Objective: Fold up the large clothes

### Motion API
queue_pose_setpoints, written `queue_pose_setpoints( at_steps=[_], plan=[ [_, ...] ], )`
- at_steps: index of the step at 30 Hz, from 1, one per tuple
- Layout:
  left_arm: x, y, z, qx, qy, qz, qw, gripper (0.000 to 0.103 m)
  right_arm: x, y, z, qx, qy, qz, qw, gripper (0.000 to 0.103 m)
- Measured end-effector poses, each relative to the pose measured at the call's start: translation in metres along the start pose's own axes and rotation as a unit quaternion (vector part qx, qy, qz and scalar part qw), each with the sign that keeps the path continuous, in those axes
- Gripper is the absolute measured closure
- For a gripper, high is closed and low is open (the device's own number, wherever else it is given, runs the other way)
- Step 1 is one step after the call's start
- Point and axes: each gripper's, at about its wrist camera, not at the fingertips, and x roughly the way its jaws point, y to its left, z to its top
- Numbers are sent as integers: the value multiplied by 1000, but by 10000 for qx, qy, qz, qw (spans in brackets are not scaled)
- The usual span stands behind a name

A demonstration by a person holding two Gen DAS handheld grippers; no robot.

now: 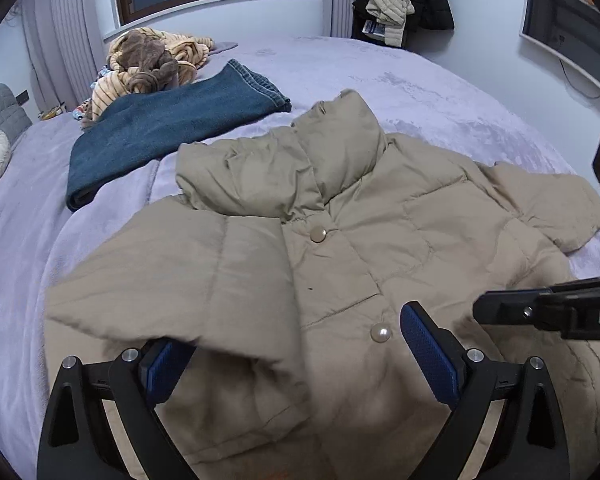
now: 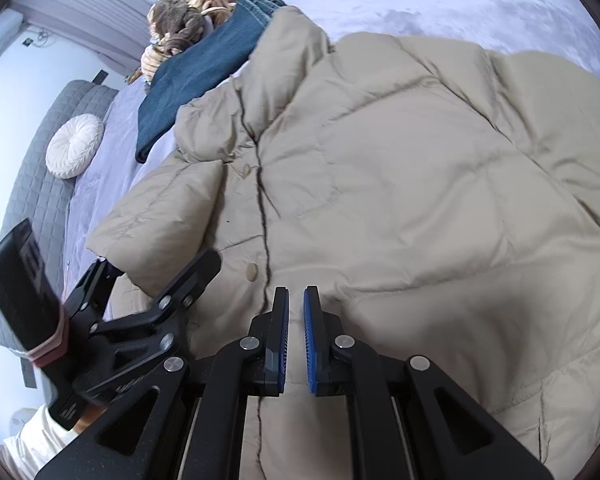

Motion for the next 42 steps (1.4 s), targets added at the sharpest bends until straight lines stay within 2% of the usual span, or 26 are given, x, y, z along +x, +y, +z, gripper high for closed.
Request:
queue_pose_setpoints(
  at_steps=[2,3,4,5,6,7,8,9,12,15,17,18,19,20,22,25,27,29,30,32,35,36,37,38,39,42],
  plan=[
    [-22,26,-3,-270,-177,155,9994,5,-3,13,3,-251,-48,-19,9997,89],
    [-35,44,-7,-470,-257,305,9981,5,-5,18,2,-391,-67,-44,9992,64],
    [-42,63,-11,-695,-255,432,9963,5,-4,32,3,-622,-79,-122,9980,25],
    [-45,80,-15,-907,-223,573,9940,5,-5,43,3,-812,-132,-173,9965,14],
    [-47,102,-20,-1196,-184,748,9898,6,-5,60,3,-1110,-257,-140,9934,12],
    [-46,120,-26,-1415,-124,873,9860,19,-3,78,1,-1456,-281,-132,9889,12],
    [-41,141,-34,-1677,63,1034,9804,39,1,97,-1,-1820,-274,-206,9827,12],
    [-34,157,-42,-1918,261,1096,9750,44,8,114,-5,-2149,-287,-325,9757,12],
    [-18,184,-65,-2375,501,1127,9635,45,34,160,-14,-2994,-293,-636,9516,12],
    [-8,184,-79,-2353,587,1221,9624,45,71,196,-23,-3796,-350,-1199,9167,14],
    [-2,181,-83,-2347,612,1276,9617,45,86,205,-21,-4040,-458,-1498,9013,25],
    [0,180,-86,-2356,622,1309,9610,45,89,205,-17,-4041,-512,-1615,8989,54],
    [1,179,-87,-2373,625,1330,9603,45,89,201,-12,-3915,-544,-1659,9035,94],
    [1,178,-88,-2390,620,1342,9597,45,84,193,-5,-3647,-604,-1607,9151,97],
    [3,178,-89,-2386,626,1359,9595,45,66,171,8,-3035,-809,-1314,9403,97],
    [9,175,-87,-2350,643,1346,9605,45,37,115,16,-1877,-1057,-772,9735,97],
    [11,176,-87,-2294,672,1346,9616,45,33,75,19,-971,-959,-512,9893,97],
    [11,174,-82,-2229,736,1411,9618,45,36,36,18,-131,-618,-226,9978,96],
    [9,173,-79,-2202,778,1433,9617,45,36,21,15,209,-476,-168,9985,91],
    [-1,170,-69,-2117,741,1523,9626,45,30,0,8,702,-286,-66,9971,88],
    [-20,168,-50,-2010,351,1473,9678,45,3,-2,3,639,-522,-112,9965,80],
    [-23,169,-43,-1991,248,1438,9691,45,-5,1,5,499,-655,-151,9965,67],
    [-23,171,-36,-1972,179,1398,9702,45,-12,4,7,370,-765,-195,9962,41],
    [-19,174,-28,-1942,137,1358,9714,45,-16,7,10,282,-841,-299,9956,29],
    [-14,178,-23,-1928,139,1371,9715,45,-18,6,14,240,-927,-352,9948,23],
    [8,189,-14,-2034,246,1263,9706,45,-4,-12,33,677,-684,-104,9953,25]
  ],
)
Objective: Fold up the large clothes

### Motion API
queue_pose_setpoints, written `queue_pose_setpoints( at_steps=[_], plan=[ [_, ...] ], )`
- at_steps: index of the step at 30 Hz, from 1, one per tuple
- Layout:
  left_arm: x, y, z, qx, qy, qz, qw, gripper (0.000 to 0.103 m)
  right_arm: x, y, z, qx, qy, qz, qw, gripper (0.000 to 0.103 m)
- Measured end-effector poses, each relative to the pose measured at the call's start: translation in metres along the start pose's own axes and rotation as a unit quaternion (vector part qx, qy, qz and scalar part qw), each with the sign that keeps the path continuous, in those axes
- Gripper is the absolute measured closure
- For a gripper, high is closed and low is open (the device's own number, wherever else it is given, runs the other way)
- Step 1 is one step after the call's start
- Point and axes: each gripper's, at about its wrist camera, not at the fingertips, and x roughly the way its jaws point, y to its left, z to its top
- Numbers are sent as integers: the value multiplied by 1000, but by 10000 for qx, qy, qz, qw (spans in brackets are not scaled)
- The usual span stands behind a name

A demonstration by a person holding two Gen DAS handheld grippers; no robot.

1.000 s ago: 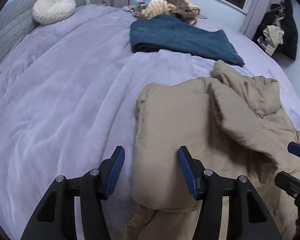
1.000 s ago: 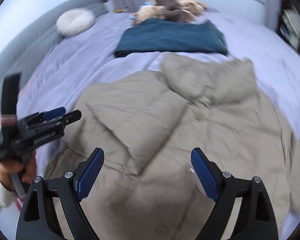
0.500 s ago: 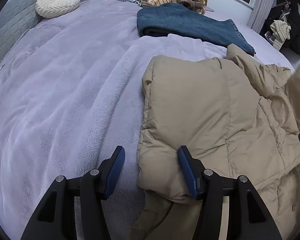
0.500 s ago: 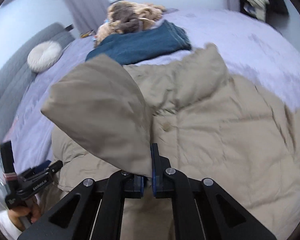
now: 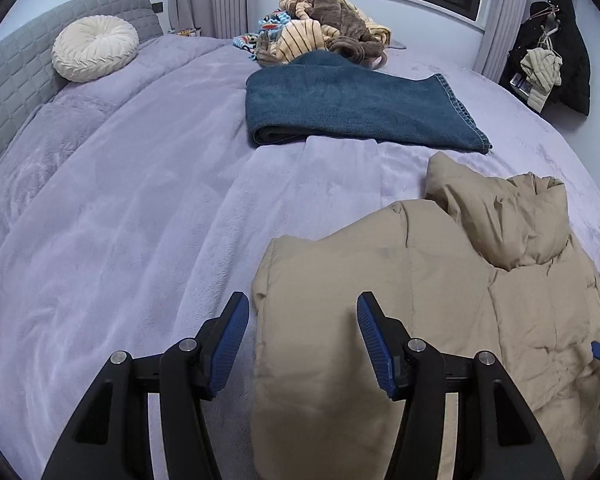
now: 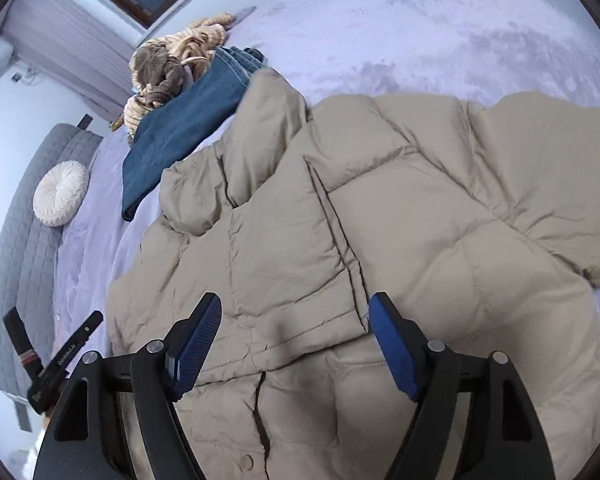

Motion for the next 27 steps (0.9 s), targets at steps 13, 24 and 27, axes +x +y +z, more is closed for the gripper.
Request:
queue_pose_setpoints(
  at_steps=[13,24,27],
  plan=[
    [46,-32,-31,267,413,280,9984,40,48,-13,3,-971,678,-559,9914,100],
    [1,-43,-28,412,425,337,9977,38,6,-41,6,-620,454,-512,9957,95],
    [-21,-65,-37,630,465,167,9968,38,-15,-62,1,-264,422,-382,9980,92]
  ],
)
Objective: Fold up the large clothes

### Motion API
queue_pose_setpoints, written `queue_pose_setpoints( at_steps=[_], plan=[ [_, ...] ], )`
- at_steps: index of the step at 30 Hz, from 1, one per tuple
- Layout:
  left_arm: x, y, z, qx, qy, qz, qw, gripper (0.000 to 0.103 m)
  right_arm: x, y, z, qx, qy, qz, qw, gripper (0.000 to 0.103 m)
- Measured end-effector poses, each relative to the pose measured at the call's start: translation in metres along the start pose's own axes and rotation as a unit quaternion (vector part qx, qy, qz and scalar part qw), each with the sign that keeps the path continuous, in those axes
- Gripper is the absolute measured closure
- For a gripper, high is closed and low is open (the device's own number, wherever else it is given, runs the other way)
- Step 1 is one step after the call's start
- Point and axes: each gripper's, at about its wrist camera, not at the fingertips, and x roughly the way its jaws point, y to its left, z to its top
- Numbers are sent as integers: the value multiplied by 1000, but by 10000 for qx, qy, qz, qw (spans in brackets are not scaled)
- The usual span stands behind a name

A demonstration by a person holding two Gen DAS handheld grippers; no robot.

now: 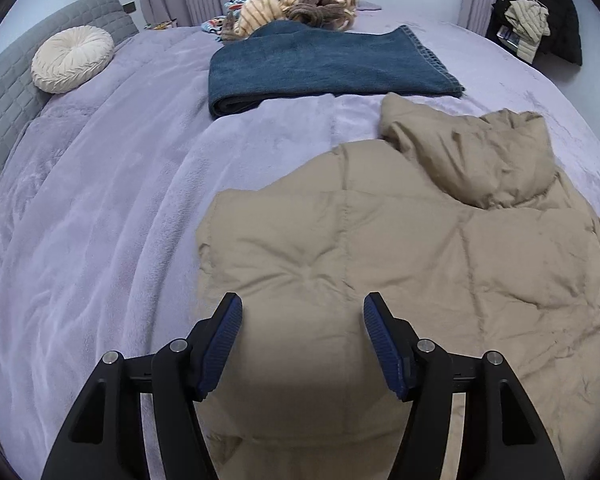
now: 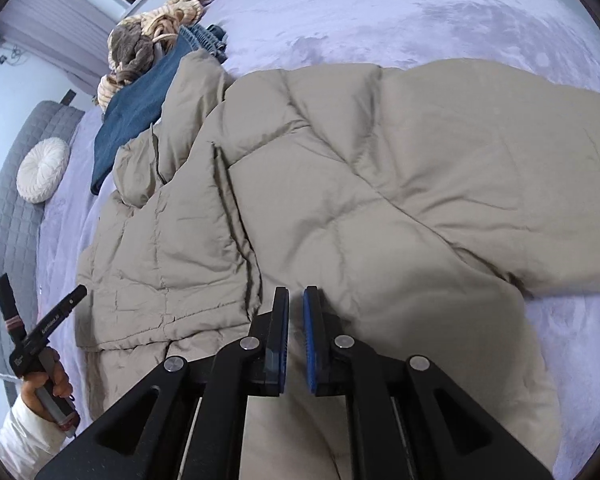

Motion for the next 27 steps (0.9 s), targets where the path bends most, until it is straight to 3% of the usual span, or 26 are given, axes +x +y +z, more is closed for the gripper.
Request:
queue_pose_setpoints(
  at_steps=[2,4,7,8,10,14,20,23,24,25,27],
  plan=[
    [-11,-19,-6,89,38,-186,9998,38,-12,-14,-7,259,-36,99,9996,85],
    [-22,-43,-12,167,94,-376,9991,38,-25,-28,-14,451,-87,194,9988,67],
    [-31,-77,-19,198,201,-659,9974,37,-43,-48,-22,684,-171,289,9971,60],
    [-35,-91,-22,183,222,-739,9969,16,-48,-53,-23,745,-193,286,9966,59],
    [-44,-112,-27,116,65,-811,9966,0,-60,-69,-25,888,-242,293,9953,53],
    [-55,-153,-30,144,57,-1050,9943,0,-85,-109,-29,1182,-388,255,9919,43],
    [-57,-207,-33,435,194,-1006,9938,0,-112,-171,-29,1661,-564,150,9844,24],
    [-52,-229,-35,506,352,-1030,9928,0,-121,-206,-24,1979,-733,123,9774,22],
    [-50,-234,-35,530,396,-1035,9924,0,-124,-219,-23,2116,-788,182,9740,15],
    [-47,-241,-36,549,461,-1031,9921,0,-125,-230,-21,2253,-839,221,9704,1],
    [-42,-251,-39,599,660,-1075,9902,0,-127,-257,-18,2590,-1033,352,9597,0]
  ],
)
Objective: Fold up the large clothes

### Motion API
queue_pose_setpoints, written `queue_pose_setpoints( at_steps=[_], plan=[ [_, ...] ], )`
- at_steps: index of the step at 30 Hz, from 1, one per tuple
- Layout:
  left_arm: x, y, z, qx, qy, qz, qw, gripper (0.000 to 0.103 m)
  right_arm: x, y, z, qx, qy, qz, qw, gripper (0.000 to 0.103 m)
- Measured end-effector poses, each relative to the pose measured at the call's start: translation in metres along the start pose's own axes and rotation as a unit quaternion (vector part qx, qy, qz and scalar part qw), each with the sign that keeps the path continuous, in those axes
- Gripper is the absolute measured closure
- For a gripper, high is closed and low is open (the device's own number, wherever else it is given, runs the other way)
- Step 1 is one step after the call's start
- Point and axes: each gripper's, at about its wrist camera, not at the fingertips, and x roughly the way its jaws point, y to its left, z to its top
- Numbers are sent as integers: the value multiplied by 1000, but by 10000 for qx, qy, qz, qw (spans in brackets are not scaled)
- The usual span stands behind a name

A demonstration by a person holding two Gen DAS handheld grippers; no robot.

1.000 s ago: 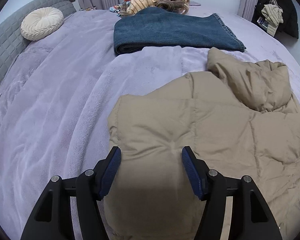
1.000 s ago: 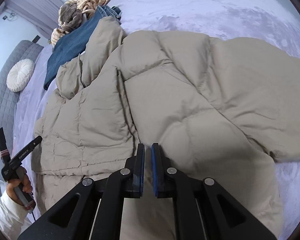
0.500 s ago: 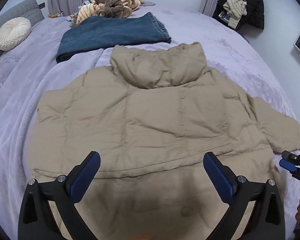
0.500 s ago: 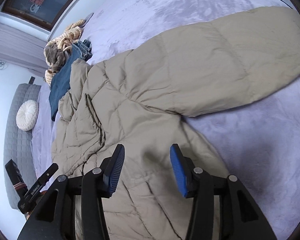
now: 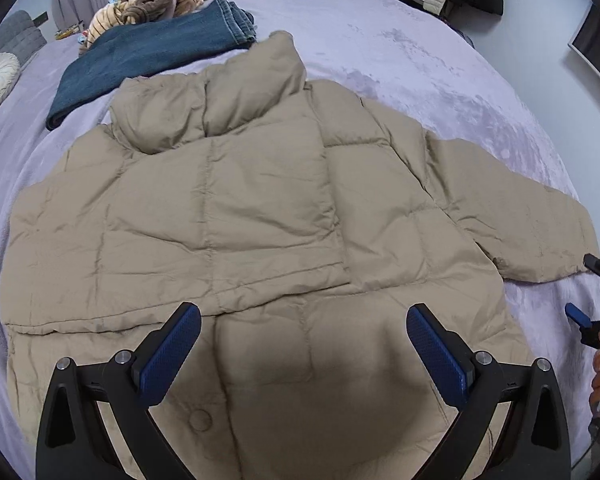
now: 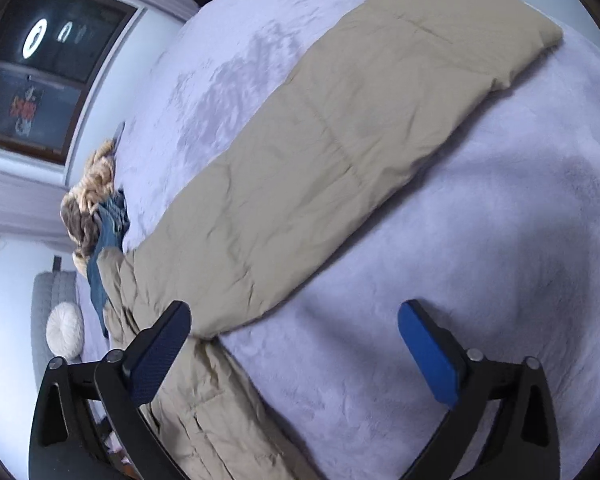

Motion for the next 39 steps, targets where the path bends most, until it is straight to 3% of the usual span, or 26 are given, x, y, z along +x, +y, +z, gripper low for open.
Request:
queue_pose_setpoints(
  at_steps=[10,15,17,18,19,21,22,27,30,33,36,39],
  plan=[
    [5,-32,8,37,56,-90,9999,0,9,-49,68,1284,-438,1009,9856,0],
    [2,-32,19,30,-90,-93,9999,0,20,-52,93,1869,-531,1671,9666,0],
    [3,-27,23,13,-79,-63,9999,0,26,-52,99,2191,-526,1963,9543,7],
    [3,-24,25,-14,-100,-44,9999,0,30,-52,101,2362,-510,2090,9476,29],
    [1,-20,26,-45,-133,-26,9999,0,35,-51,101,2529,-435,2206,9410,57],
    [-2,-10,29,-119,-212,22,9997,0,44,-47,100,2717,-317,2346,9328,89],
    [-4,-3,31,-174,-257,69,9995,0,44,-41,100,2671,-323,2358,9338,93],
    [-8,34,33,-432,-375,221,9981,0,39,17,105,1802,-368,2336,9548,94],
    [-11,57,33,-579,-423,287,9970,0,36,81,103,834,-323,2192,9716,94],
    [-17,81,31,-747,-502,333,9954,0,37,157,89,-309,-236,2059,9778,93],
    [-21,105,28,-867,-542,402,9939,0,41,236,56,-1645,-211,1806,9695,93],
    [-23,127,24,-941,-539,528,9927,0,60,311,5,-2920,-92,1489,9447,93]
  ],
)
